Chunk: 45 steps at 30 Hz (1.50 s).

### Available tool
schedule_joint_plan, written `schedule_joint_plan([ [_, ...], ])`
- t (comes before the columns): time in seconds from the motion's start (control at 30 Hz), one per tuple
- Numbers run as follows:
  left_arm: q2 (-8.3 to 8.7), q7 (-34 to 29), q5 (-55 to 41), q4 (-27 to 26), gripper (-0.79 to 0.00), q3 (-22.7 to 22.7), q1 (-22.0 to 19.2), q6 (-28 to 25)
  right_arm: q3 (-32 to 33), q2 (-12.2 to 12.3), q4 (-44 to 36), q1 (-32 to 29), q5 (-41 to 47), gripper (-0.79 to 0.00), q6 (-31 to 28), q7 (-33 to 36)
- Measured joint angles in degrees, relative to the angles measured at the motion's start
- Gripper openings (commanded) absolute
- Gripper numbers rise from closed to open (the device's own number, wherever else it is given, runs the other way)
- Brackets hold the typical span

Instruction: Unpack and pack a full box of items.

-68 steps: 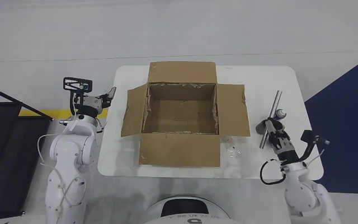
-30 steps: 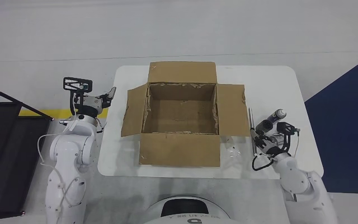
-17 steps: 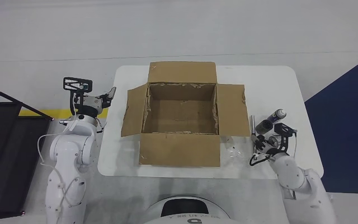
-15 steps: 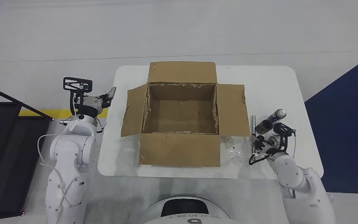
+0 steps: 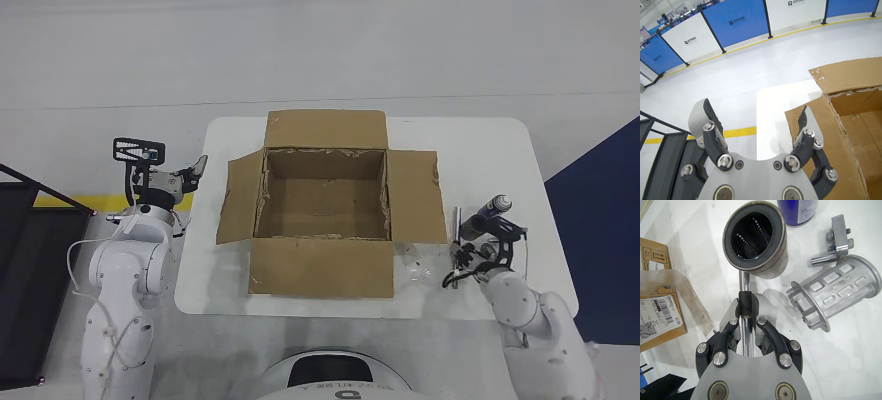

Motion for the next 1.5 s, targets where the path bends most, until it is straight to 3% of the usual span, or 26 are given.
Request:
schedule_joint_plan([
  [0.1,0.0,0.0,0.0,0.0,0.0,0.0,0.0,0.0,-0.56,0.06,-0.72,0.28,-1.56,-0.533,1.5,1.42],
  [0.33,0.0,0.0,0.0,0.0,0.0,0.0,0.0,0.0,-0.65,0.05,-4.44,-1.26,-3.37,-0.523,3.05,0.91],
  [0.57,0.0,0.0,0.0,0.0,0.0,0.0,0.0,0.0,0.61,-0.43,-15.07,-9.48,-3.12,-0.489,0.66,-9.74],
  [0.6,0.0,0.0,0.0,0.0,0.0,0.0,0.0,0.0,0.65,-0.55,-16.77,-11.13,-2.96,-0.44,-0.2,-12.31],
  [0.67,0.0,0.0,0.0,0.0,0.0,0.0,0.0,0.0,0.61,-0.73,-18.68,-13.46,-2.71,0.0,-2.08,-16.3],
  [0.77,0.0,0.0,0.0,0.0,0.0,0.0,0.0,0.0,0.5,-0.88,-19.99,-15.6,-2.61,0.0,-3.72,-20.42],
  [1.5,0.0,0.0,0.0,0.0,0.0,0.0,0.0,0.0,0.5,-0.87,-19.92,-15.49,-2.63,0.0,-3.6,-20.05],
])
